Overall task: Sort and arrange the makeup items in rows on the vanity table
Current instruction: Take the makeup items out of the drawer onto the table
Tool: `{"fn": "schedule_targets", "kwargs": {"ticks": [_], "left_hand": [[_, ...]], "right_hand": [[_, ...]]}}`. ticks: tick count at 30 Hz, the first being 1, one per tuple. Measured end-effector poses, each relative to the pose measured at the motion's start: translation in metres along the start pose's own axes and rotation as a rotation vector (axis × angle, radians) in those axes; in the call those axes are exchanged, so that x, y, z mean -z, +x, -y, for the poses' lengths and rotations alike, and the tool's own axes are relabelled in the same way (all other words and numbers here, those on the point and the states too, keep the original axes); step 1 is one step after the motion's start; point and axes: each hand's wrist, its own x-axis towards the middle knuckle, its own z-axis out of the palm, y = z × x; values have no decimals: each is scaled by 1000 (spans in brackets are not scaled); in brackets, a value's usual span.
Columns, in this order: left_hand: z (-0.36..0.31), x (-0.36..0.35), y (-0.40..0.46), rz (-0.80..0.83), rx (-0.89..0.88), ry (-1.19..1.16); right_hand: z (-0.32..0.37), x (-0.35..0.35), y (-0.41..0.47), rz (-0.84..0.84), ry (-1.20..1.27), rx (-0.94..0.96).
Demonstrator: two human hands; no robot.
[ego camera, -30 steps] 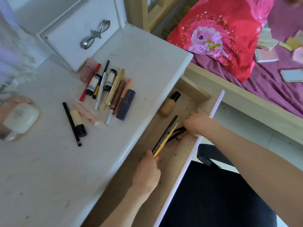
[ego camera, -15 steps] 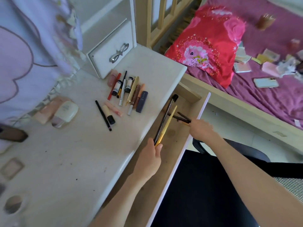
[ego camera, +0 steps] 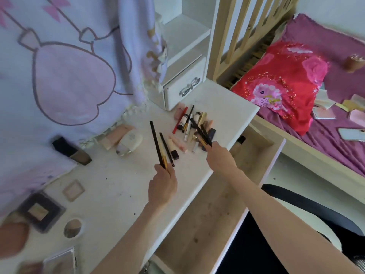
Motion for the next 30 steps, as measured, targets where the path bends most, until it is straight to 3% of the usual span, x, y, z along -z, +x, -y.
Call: {"fn": "schedule_targets", "kwargs": {"ticks": [2,7,13,16,24,30], "left_hand": [[6,3,15,14,-16,203],[9,-4,47,24,14,446],[1,-6,71,47,77,346],[-4,-5,77,27,118,277],[-3,1,75,-17,-85,98],[1,-5,70,-90,-247,227]], "right_hand": [[16,-10,10,20,-37,33],[40,-24,36,26,-118,31],[54,-33,60,51,-263,80],[57,-36,66,52,-214,66],[58,-34,67,-79,-211,153],[53,-35,65,-108,-168,159]]}}
